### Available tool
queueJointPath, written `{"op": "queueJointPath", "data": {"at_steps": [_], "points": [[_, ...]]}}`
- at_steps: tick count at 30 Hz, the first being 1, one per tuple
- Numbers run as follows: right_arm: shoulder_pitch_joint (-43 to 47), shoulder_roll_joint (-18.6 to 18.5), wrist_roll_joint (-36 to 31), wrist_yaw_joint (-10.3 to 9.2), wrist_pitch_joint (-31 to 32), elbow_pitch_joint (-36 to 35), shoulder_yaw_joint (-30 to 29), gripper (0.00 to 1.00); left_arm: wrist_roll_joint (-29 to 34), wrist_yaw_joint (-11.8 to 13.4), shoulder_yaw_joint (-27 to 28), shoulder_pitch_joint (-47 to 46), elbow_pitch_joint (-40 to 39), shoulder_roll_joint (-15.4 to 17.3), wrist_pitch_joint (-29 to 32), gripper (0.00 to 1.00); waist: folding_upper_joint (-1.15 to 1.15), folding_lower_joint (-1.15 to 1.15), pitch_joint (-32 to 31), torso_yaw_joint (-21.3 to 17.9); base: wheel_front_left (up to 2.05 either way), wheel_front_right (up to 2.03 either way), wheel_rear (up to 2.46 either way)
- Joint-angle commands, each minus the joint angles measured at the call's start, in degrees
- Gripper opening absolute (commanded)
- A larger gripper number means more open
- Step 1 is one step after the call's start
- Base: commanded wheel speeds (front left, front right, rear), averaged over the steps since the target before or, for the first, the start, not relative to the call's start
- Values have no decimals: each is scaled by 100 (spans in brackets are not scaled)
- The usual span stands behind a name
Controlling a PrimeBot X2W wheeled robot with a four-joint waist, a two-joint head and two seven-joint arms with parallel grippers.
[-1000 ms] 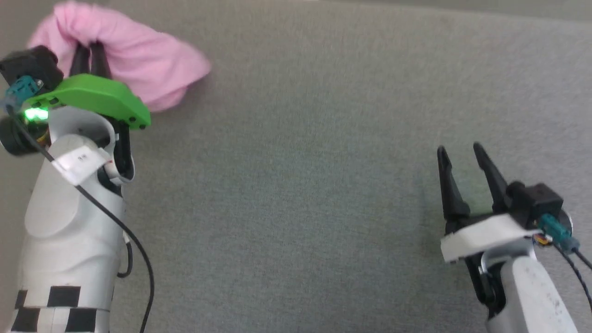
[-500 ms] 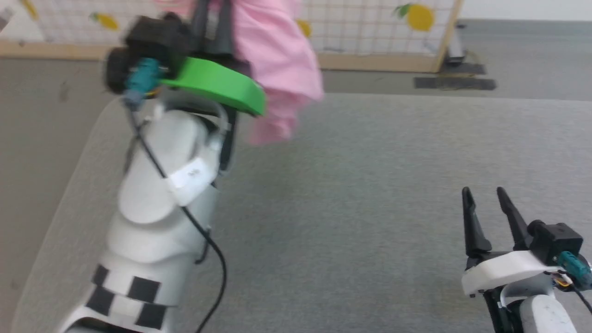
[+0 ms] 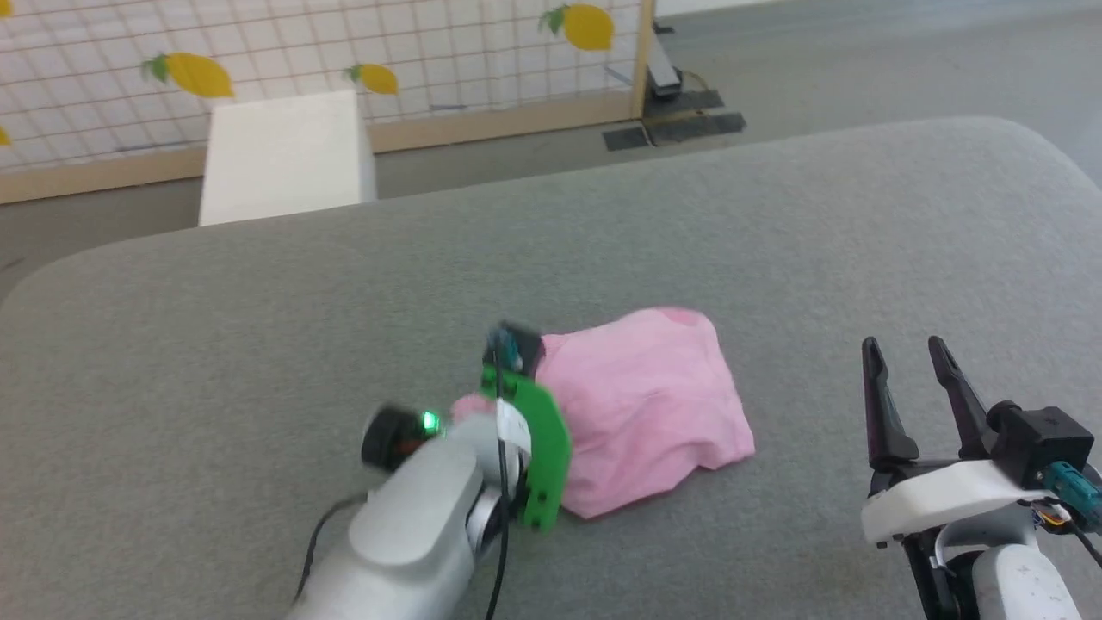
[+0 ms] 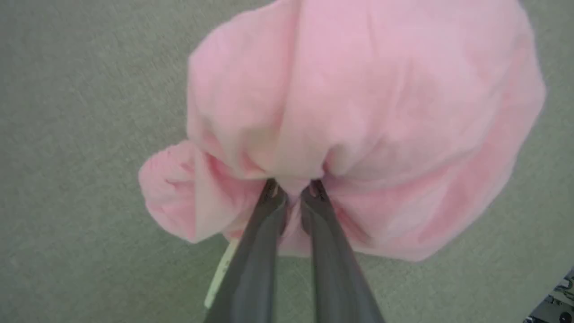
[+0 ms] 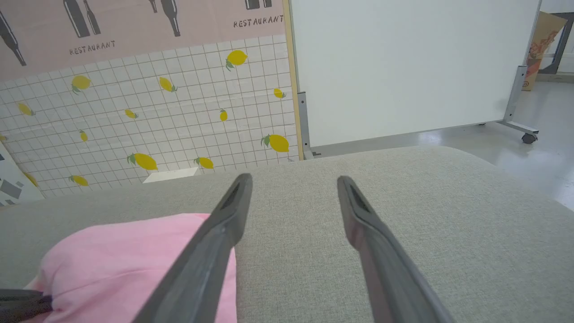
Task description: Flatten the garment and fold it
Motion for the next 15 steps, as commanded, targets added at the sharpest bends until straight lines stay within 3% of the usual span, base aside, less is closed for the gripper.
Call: {"op": "queueJointPath", "data": {"at_steps": [1,2,3,7,15], "points": [[22,0,38,-9,-13,-1,24,100,-106,-38,-21,139,89,7,252,0,0,0,146,-128,0,0,0],[29,0,34,-9,-11,1,32,100,-202,-33,-7,211,131,6,448,61,0,0,168,-117,0,0,0],[32,0,32,-9,-9,1,38,100,-252,-34,-1,248,134,6,537,100,0,0,176,-108,0,0,0],[27,0,-8,-9,15,-9,89,100,-465,82,173,412,-207,2,361,100,0,0,194,40,0,0,0],[-96,0,-108,-9,133,-80,208,100,-417,566,995,971,-1525,178,-2192,100,0,0,115,451,0,0,0]]}}
